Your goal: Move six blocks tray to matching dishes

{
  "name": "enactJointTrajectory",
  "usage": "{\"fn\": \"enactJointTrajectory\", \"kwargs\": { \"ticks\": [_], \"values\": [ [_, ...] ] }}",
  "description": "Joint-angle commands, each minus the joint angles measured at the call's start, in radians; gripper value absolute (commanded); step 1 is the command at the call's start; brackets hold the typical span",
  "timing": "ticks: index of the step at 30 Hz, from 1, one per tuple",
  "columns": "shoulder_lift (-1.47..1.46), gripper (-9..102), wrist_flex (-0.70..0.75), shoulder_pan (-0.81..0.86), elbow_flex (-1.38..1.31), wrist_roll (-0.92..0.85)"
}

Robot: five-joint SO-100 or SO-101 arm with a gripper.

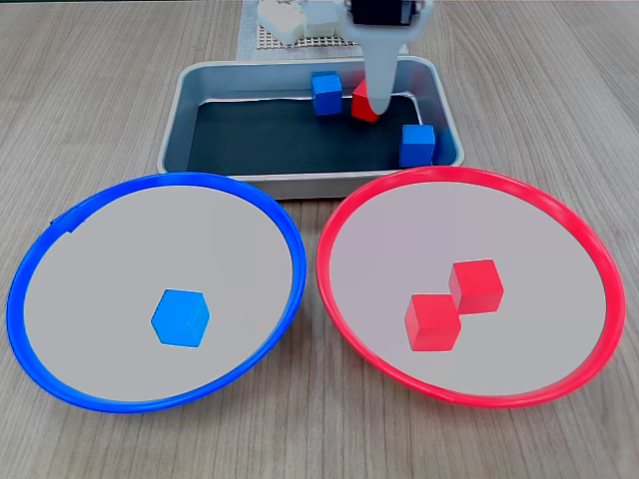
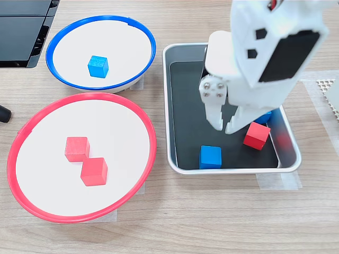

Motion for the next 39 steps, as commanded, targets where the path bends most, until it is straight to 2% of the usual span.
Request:
{"fn": "enactJointTrajectory", "kwargs": {
  "ticks": [1, 3, 9, 25, 27, 30, 32, 35, 39],
  "values": [
    [-0.028, 0, -0.008, -0.035, -0.071, 0.038],
    [-0.052, 1, -0.002, -0.052, -0.114, 0.035],
    [-0.064, 23, 0.044, -0.054, -0.16, 0.049],
    [-0.08, 18, -0.069, -0.075, -0.025, -0.021],
    [-0.089, 15, -0.086, -0.084, -0.02, -0.028],
    [-0.109, 2, -0.11, -0.092, -0.012, -0.046],
    [-0.115, 0, -0.12, -0.095, -0.009, -0.069],
    [-0.089, 0, -0.08, -0.063, -0.015, -0.078],
    [0.052, 0, 0.104, 0.077, -0.101, -0.219]
  ]
}}
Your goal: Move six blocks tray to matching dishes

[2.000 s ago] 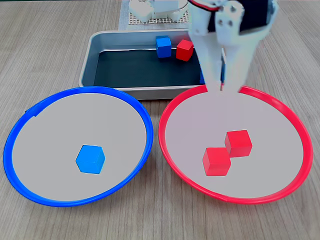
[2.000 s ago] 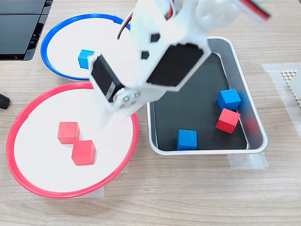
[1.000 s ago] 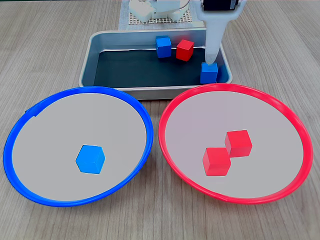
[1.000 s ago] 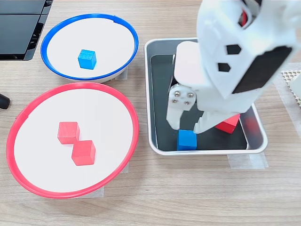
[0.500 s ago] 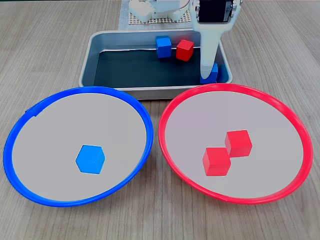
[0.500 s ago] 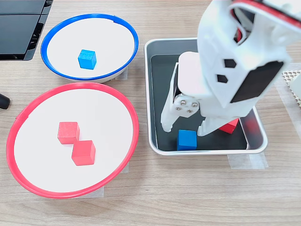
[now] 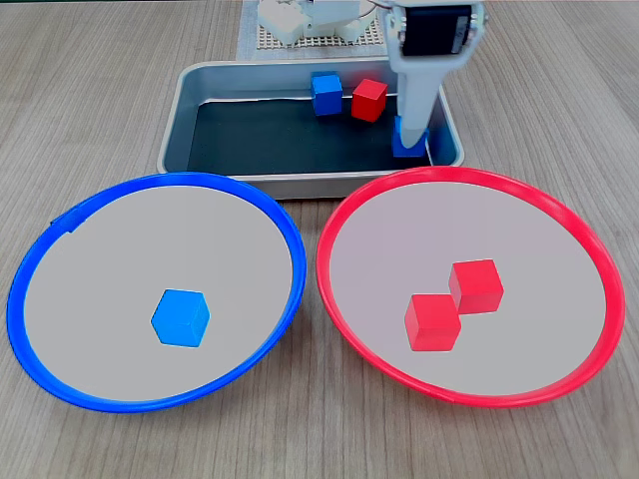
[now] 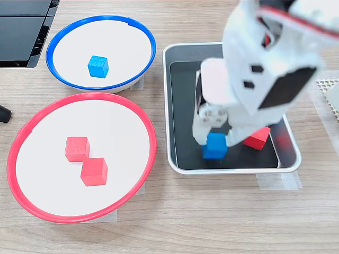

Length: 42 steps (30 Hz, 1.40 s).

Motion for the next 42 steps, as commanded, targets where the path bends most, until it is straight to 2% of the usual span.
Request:
{"fn": "enactJointTrajectory", "kwargs": {
  "ticks": [1, 3, 5, 8, 10, 15, 18, 20, 23, 25, 29, 32, 36, 38, 42],
  "values": [
    [0.124, 0, 0.149, 0.135, -0.1, -0.163],
    [0.146, 0, 0.183, 0.27, -0.192, -0.308],
    [0.114, 0, 0.133, 0.367, -0.256, -0.428],
    [-0.015, 0, -0.121, 0.472, -0.313, -0.575],
    [-0.126, 0, -0.256, 0.502, -0.368, -0.629],
    [-0.36, 0, -0.42, 0.485, -0.48, -0.747],
    [-0.396, 15, -0.428, 0.46, -0.466, -0.865],
    [-0.383, 24, -0.405, 0.456, -0.445, -0.917],
    [-0.342, 20, -0.354, 0.453, -0.417, -0.98],
    [-0.268, 1, -0.239, 0.453, -0.402, -1.058],
    [-0.103, 0, 0.152, 0.445, -0.383, -1.339],
    [0.034, 0, 0.301, 0.417, -0.291, -1.497],
    [0.17, 0, 0.299, 0.334, -0.1, -1.862],
    [0.193, 0, 0.275, 0.256, -0.015, -2.194],
    [0.166, 1, 0.291, 0.135, 0.029, -2.434]
  ]
}}
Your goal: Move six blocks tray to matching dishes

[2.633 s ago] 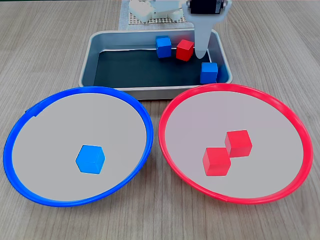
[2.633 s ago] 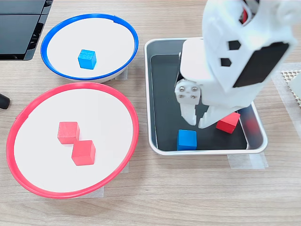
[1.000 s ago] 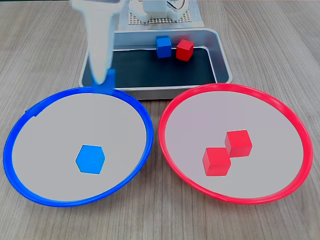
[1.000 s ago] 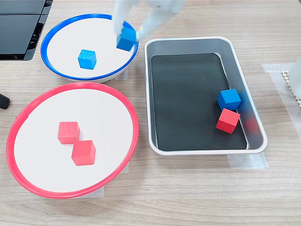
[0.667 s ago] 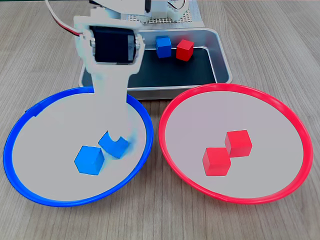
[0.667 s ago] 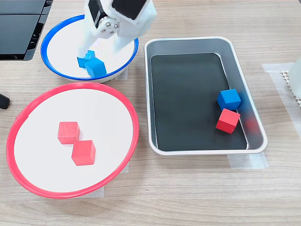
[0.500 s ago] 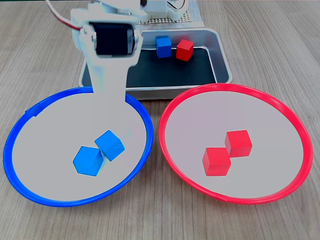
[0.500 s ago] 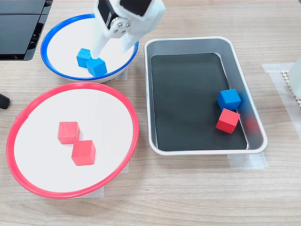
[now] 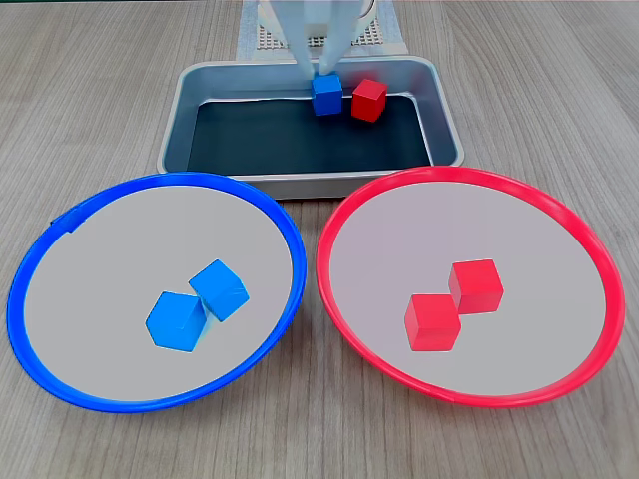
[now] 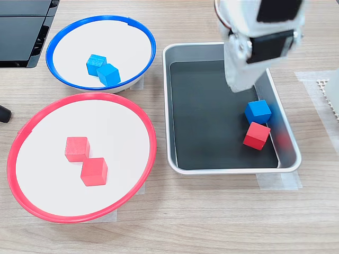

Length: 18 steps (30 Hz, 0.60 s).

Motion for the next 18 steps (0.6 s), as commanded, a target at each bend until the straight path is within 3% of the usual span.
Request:
{"fn": "enactJointTrajectory", "kwargs": {
  "ticks": [1, 9, 18],
  "values": [
    [0.008, 1, 0.02, -0.1, 0.008, -0.218],
    [0.057, 16, 0.071, -0.195, 0.006, -0.411],
    [0.071, 17, -0.107, -0.16, 0.16, -0.443]
  ]
}}
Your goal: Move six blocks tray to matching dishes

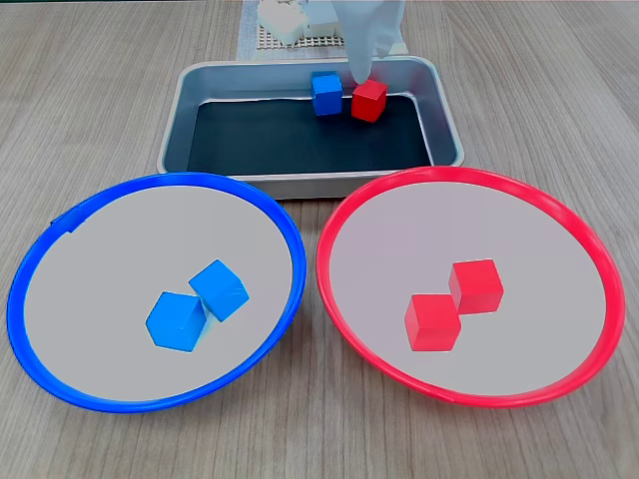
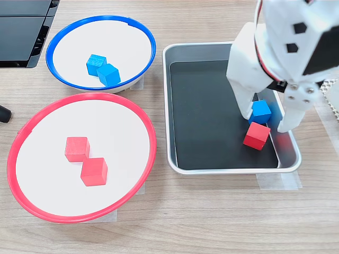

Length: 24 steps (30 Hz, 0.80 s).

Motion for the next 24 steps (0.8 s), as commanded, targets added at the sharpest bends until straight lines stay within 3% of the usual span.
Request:
{"fn": "enactJointTrajectory", "kwargs": {
  "ticks": [1, 11, 15, 19, 24],
  "values": [
    [0.029, 16, -0.071, 0.02, 0.035, -0.003],
    [0.015, 14, -0.232, 0.002, 0.155, 0.023],
    [0.005, 5, -0.272, -0.008, 0.164, 0.031],
    [0.002, 0, -0.265, -0.012, 0.15, 0.11],
    [-0.009, 0, -0.089, -0.048, -0.114, 0.364]
  ]
}}
